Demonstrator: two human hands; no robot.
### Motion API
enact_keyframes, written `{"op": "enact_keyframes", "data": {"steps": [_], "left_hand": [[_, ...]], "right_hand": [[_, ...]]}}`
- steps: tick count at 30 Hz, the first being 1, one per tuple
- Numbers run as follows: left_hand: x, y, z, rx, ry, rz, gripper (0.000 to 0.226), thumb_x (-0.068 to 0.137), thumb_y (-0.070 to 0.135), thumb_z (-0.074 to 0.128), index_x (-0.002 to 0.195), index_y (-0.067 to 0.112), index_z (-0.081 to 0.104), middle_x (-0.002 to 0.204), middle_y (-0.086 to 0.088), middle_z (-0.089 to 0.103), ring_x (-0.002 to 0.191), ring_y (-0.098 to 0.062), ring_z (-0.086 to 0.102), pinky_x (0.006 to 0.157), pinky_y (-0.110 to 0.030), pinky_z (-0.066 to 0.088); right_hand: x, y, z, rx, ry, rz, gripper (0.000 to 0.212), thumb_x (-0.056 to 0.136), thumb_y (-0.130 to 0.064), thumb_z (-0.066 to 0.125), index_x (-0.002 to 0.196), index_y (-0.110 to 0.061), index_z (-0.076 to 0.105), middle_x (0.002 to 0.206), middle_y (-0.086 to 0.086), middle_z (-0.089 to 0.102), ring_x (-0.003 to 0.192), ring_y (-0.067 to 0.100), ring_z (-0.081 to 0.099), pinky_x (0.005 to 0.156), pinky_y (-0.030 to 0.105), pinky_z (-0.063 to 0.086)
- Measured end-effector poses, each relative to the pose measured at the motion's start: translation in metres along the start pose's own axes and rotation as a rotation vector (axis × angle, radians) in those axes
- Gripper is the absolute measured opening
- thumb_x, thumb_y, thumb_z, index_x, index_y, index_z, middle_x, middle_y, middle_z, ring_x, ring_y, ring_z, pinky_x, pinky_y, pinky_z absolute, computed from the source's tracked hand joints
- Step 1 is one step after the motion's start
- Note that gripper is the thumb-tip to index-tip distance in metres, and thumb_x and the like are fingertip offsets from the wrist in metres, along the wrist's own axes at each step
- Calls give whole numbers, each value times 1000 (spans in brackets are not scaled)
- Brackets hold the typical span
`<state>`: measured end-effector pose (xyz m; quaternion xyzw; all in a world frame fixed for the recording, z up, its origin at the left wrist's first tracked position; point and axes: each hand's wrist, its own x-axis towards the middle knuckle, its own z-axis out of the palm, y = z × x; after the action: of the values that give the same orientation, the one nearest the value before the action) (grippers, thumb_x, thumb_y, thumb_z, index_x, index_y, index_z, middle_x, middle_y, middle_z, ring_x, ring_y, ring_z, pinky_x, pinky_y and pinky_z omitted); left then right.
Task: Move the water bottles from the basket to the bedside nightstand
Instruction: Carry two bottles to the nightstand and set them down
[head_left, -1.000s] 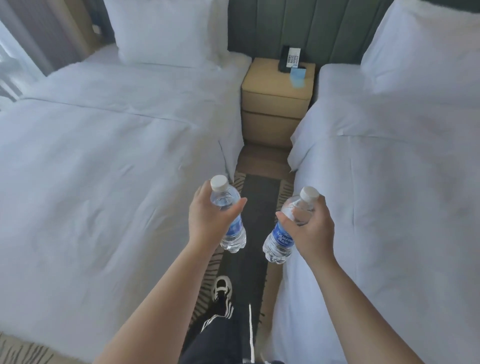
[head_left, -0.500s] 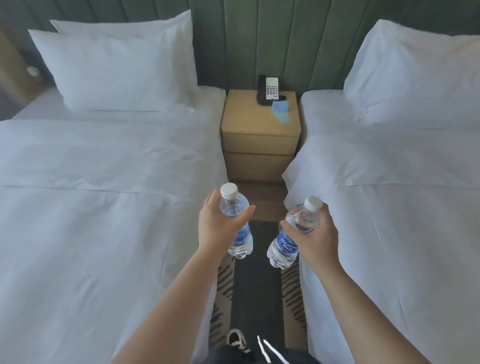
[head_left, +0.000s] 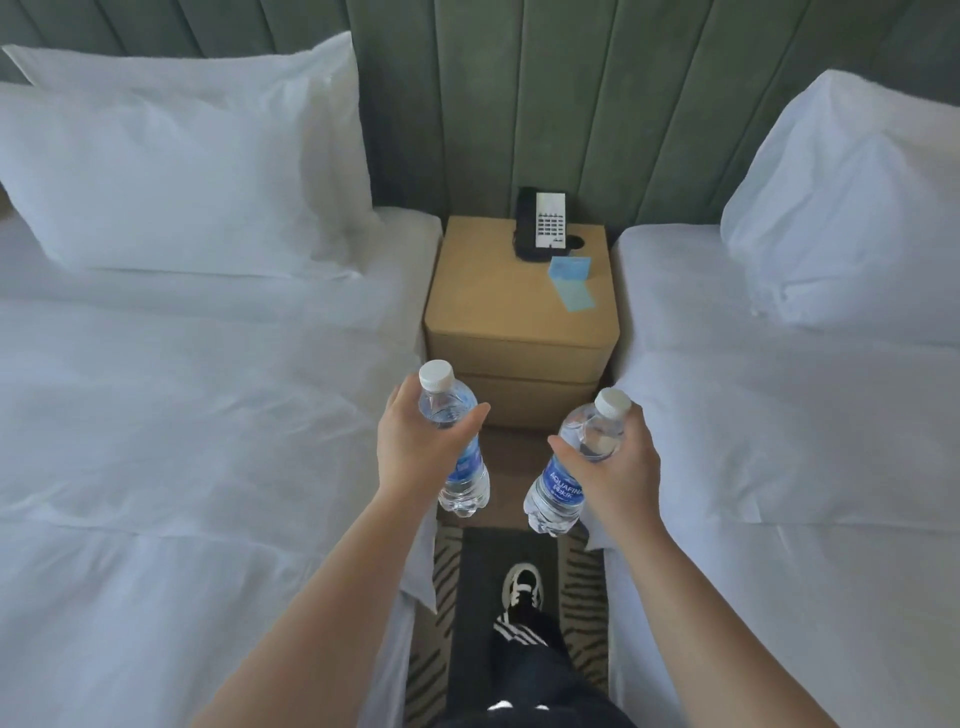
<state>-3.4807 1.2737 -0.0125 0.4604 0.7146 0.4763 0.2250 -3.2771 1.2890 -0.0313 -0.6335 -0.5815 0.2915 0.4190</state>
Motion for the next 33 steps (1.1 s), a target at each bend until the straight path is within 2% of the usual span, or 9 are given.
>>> {"op": "enact_keyframes", "data": {"steps": [4,6,10,16,20,23,27,31,33], "left_hand": [[87,23,41,-9,23,-22,45,66,47,80,96,39,47,93,16,59,89,-6,59,72,-26,50],[125,32,57,-10,40,-17,42,66,46,80,93,38,49,91,15,60,88,-4,59,70,-22,47],[192,43,81,-9,74,-38,41,66,47,79,93,35,51,91,12,61,86,-4,59,70,-22,48],[289,33,113,19,68,-79,41,67,45,80,93,30,52,91,10,60,85,-7,59,68,-25,47],[368,15,140,12,42,-137,49,67,46,80,104,25,54,100,6,63,94,-14,62,79,-37,55],[432,0,161,-11,12,-150,54,67,48,80,108,24,54,104,5,63,96,-17,62,81,-39,56],[514,-20,183,-6,-12,-165,55,67,49,79,109,24,53,104,5,63,95,-17,61,78,-30,53],[590,-40,208,7,-48,-177,47,67,45,80,98,23,53,95,6,61,87,-10,57,65,-14,38],[623,-52,222,-1,-69,-177,45,67,41,81,95,25,50,94,6,59,83,-7,55,63,-12,36]], "right_hand": [[107,-18,18,54,-16,-9,57,65,-36,84,109,-26,49,103,-5,61,93,9,59,71,12,41],[153,-26,25,87,-12,-9,58,64,-35,84,112,-25,51,106,-4,60,92,6,58,70,8,41],[227,-35,44,88,-3,-25,57,64,-32,84,110,-20,53,105,1,62,95,15,60,78,25,48],[317,-32,89,54,-41,-10,53,64,-33,84,106,-17,56,102,-1,65,94,14,61,78,26,48],[380,-28,130,49,-66,31,52,65,-33,85,105,-20,53,101,-1,65,93,15,61,79,36,53],[433,-27,166,42,-96,59,51,66,-34,84,106,-22,54,102,-1,64,95,15,62,81,43,54],[505,-25,216,37,-102,109,50,65,-28,85,103,-23,53,104,-1,64,97,16,61,84,47,53],[571,-21,262,63,-138,140,53,65,-31,85,103,-39,49,106,-8,63,100,13,62,88,46,53],[604,-15,285,61,-164,136,53,65,-30,85,106,-29,51,104,-2,65,98,15,63,88,45,52]]}}
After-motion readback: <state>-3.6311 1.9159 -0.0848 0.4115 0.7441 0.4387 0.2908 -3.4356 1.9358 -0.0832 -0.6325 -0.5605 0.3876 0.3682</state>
